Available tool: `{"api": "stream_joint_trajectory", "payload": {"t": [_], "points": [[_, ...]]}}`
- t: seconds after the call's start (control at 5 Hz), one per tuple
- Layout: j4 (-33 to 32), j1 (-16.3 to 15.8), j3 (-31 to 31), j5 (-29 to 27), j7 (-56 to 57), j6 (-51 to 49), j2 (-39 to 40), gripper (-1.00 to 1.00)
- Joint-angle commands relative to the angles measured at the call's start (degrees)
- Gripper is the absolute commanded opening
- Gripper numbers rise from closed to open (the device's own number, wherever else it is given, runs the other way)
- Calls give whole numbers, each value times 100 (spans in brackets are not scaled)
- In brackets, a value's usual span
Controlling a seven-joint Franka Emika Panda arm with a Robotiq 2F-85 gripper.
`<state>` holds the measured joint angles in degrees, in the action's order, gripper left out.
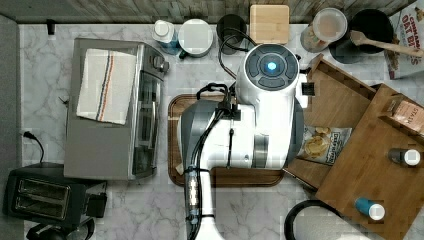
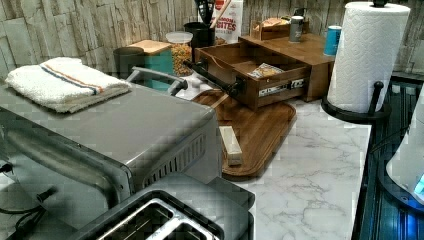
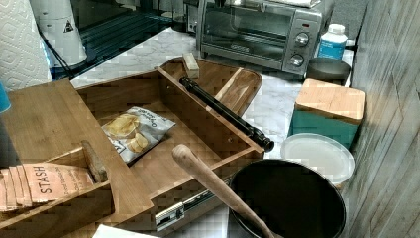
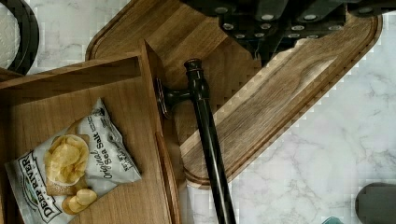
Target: Close the drawer.
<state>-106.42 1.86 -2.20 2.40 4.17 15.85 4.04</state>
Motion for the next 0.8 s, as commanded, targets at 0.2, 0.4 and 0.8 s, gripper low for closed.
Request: {"api": "stream_joint_trajectory", "payload": {"t": [0.2,0.4,0.8], "points": [[1,32,26,58,-2,1,0,-100],[1,8,2,56,-1,1,0,-100],[127,80,33,43,410,602,650,-100]]}}
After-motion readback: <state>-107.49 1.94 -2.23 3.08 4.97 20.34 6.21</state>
